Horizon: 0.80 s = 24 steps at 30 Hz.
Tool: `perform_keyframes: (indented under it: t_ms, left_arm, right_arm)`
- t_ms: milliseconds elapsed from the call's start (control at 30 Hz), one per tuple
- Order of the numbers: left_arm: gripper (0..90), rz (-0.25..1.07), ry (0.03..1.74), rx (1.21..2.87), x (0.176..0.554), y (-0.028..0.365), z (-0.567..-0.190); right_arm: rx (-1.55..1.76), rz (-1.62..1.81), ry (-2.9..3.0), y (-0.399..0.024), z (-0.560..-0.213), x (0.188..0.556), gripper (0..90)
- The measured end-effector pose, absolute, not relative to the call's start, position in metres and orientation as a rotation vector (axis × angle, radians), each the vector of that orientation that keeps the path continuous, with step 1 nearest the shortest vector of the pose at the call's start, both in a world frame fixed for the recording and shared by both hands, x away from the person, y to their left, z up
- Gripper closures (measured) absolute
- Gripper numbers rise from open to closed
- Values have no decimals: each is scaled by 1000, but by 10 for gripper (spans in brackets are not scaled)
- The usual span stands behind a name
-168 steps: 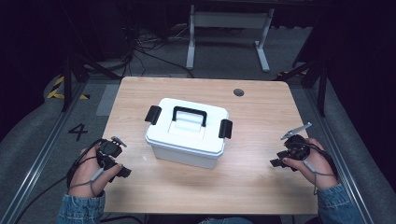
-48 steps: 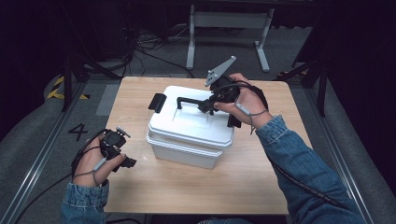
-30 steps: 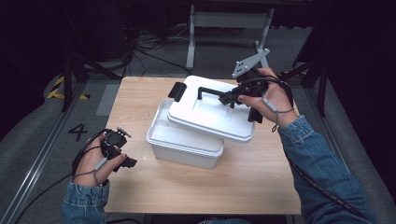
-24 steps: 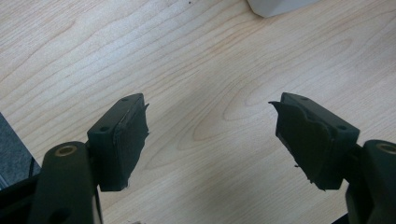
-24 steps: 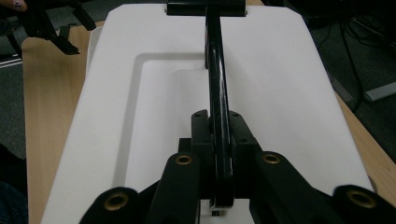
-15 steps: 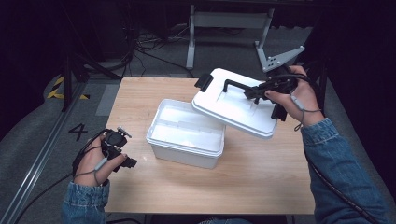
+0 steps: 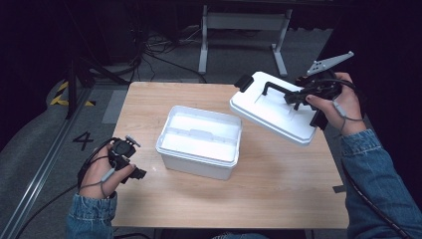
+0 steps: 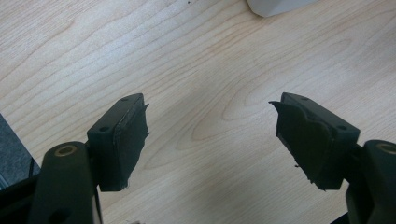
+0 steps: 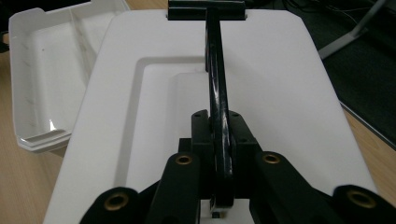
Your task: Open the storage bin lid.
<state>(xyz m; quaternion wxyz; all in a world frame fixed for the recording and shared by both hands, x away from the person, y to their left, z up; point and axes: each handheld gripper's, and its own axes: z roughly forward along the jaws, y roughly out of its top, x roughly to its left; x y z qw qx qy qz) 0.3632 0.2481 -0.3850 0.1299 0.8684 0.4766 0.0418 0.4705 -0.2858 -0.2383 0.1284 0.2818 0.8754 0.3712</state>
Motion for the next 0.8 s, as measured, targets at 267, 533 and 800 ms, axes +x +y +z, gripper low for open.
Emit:
perform_keyframes:
  t_ms: [267,533,800]
  left_arm:
    - [255,113,1397,2509,363,251,-384]
    - [253,113,1405,2498,363,251,-384]
    - [251,109,1403,2499,363,251,-385]
  right_arm:
    - [921,1047,2511,-308,-251,480,847]
    - [1037,1001,2511,-327,-279,495,847]
    - [1121,952,2540,-335,-322,507,847]
